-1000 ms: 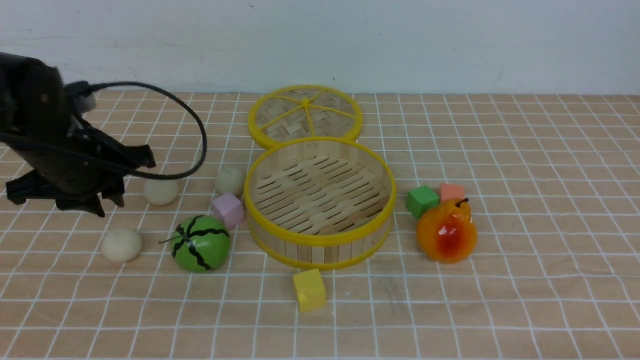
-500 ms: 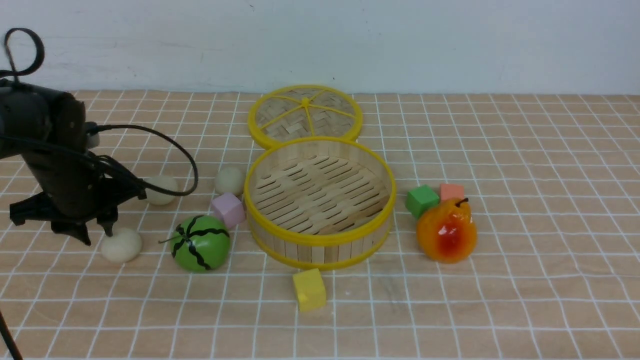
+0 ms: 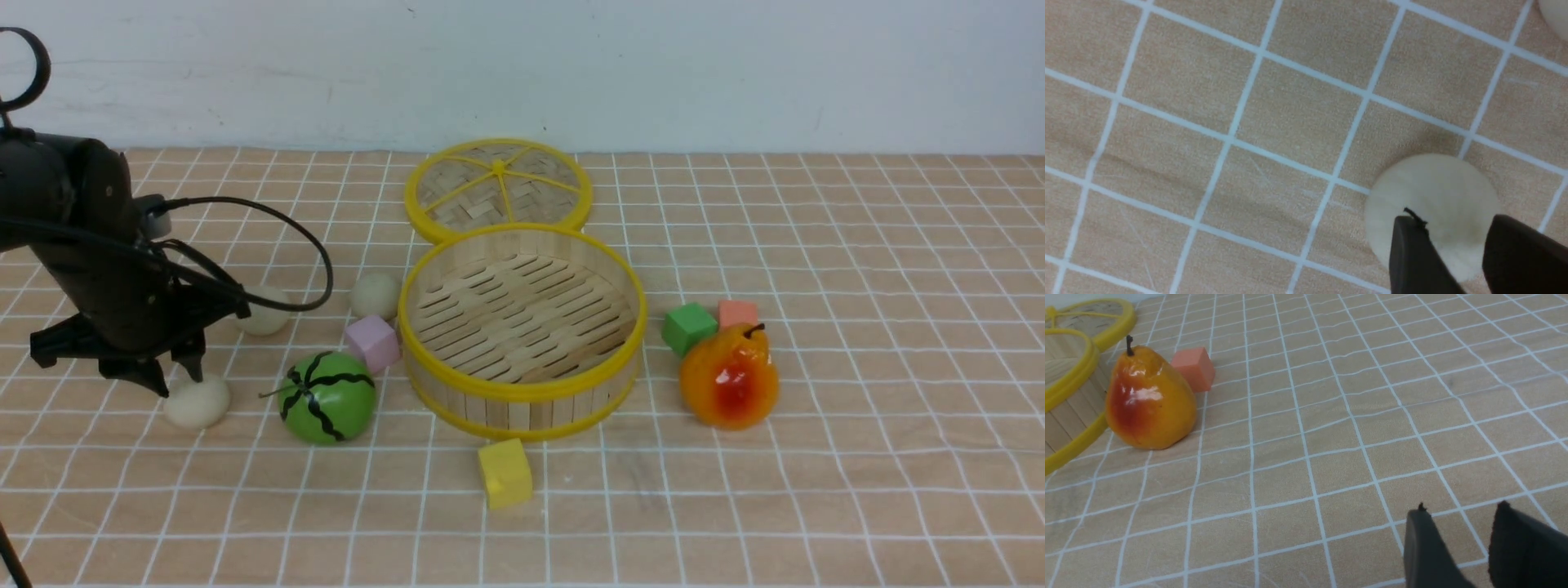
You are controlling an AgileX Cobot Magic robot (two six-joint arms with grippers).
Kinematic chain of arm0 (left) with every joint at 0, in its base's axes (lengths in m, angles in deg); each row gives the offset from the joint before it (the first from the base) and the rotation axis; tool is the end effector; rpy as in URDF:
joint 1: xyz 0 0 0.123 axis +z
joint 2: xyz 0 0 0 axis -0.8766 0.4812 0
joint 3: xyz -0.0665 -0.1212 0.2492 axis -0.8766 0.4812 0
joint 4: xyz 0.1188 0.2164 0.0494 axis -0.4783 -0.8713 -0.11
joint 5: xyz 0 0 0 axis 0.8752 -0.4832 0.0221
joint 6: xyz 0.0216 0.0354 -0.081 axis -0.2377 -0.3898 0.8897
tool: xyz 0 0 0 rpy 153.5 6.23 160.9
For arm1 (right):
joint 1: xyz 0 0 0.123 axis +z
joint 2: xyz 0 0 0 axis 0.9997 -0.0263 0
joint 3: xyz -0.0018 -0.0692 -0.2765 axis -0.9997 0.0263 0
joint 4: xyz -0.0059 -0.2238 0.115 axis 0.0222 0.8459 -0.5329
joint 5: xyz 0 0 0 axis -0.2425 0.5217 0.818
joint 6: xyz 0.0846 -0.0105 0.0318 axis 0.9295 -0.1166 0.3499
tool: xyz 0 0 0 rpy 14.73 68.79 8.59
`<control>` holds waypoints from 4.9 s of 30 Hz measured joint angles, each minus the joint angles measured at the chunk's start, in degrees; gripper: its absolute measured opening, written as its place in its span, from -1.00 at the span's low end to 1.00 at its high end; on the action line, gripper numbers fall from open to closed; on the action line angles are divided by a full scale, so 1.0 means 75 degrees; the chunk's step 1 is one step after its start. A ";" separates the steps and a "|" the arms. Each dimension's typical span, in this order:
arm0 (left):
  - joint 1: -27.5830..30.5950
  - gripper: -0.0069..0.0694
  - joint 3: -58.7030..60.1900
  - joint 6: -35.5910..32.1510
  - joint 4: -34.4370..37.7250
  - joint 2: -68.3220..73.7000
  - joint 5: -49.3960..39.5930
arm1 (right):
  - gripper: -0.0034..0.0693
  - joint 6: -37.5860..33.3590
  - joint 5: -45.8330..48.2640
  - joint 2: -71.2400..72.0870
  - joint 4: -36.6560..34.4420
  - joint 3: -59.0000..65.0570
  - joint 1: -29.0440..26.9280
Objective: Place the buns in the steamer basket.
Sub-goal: Use the left arm to grab a steamed stuffed bun, then use the left arm to put the steamed stuffed bun into the steamer, then use the left arm to grab a steamed stuffed bun
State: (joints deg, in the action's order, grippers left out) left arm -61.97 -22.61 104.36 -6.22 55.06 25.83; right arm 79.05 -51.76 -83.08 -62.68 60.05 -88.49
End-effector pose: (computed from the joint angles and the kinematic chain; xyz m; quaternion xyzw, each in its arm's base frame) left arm 0.3919 0.0003 0.2032 -0.1844 0.9660 -0.0062 0.1812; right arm 0.0516 -0.0077 0.1730 0.1114 0.7997 0.0294 0.5893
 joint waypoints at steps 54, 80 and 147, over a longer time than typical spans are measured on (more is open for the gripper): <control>-0.2309 -0.85 -0.3087 -0.2237 0.2428 -0.0191 -0.1141 | -0.24 0.0000 0.0000 0.0000 0.0000 0.0000 0.0000; -0.2952 -0.80 -0.3941 -0.2195 0.3320 0.2172 -0.0589 | -0.24 0.0000 0.0000 0.0000 0.0000 0.0000 0.0000; -0.0112 -0.68 -0.4881 -0.1770 0.1060 0.3098 -0.1691 | -0.24 0.0000 0.0000 0.0000 0.0000 0.0000 0.0000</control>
State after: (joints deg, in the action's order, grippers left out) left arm -62.82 -59.22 91.08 1.73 78.29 13.15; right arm 79.05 -51.76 -83.08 -62.68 60.05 -88.49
